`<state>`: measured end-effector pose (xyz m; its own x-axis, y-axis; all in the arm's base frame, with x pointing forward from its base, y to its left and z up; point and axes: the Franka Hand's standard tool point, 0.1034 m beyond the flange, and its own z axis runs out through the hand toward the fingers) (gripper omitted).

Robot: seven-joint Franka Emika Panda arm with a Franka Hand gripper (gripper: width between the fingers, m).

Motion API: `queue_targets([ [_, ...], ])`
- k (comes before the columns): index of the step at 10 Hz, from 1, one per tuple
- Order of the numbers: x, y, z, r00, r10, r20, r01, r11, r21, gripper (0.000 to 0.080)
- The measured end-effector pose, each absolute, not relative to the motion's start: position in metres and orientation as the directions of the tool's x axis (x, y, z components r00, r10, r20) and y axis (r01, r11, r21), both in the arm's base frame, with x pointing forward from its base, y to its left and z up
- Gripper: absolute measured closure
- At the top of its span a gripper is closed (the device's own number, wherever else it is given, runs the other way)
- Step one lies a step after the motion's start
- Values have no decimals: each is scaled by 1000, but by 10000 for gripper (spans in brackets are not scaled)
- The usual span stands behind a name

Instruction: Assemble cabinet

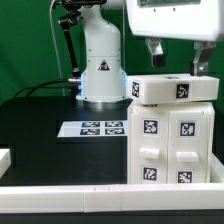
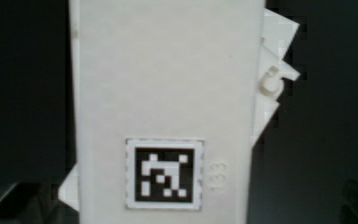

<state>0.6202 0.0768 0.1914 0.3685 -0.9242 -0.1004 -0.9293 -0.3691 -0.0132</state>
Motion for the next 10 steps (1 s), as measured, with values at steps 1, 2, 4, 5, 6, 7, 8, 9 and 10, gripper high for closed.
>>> queue_targets([
  [1,621,78,193,377,-920,-106,-926,-378,-19,3],
  [2,621,78,192,407,-907,-106,-913,-407,-20,3],
  [4,621,79,191,477,-873,-101,-879,-477,-23,3],
  [5,623,84,190,568,-817,-100,-822,-568,-31,3],
  [6,623,87,190,648,-756,-96,-761,-647,-43,3],
  [7,624,90,190,733,-674,-88,-680,-731,-56,3],
  [8,625,91,189,826,-559,-75,-563,-823,-73,3],
  [9,625,90,187,895,-440,-66,-445,-892,-84,3],
  [10,624,89,186,930,-361,-65,-366,-927,-86,3],
])
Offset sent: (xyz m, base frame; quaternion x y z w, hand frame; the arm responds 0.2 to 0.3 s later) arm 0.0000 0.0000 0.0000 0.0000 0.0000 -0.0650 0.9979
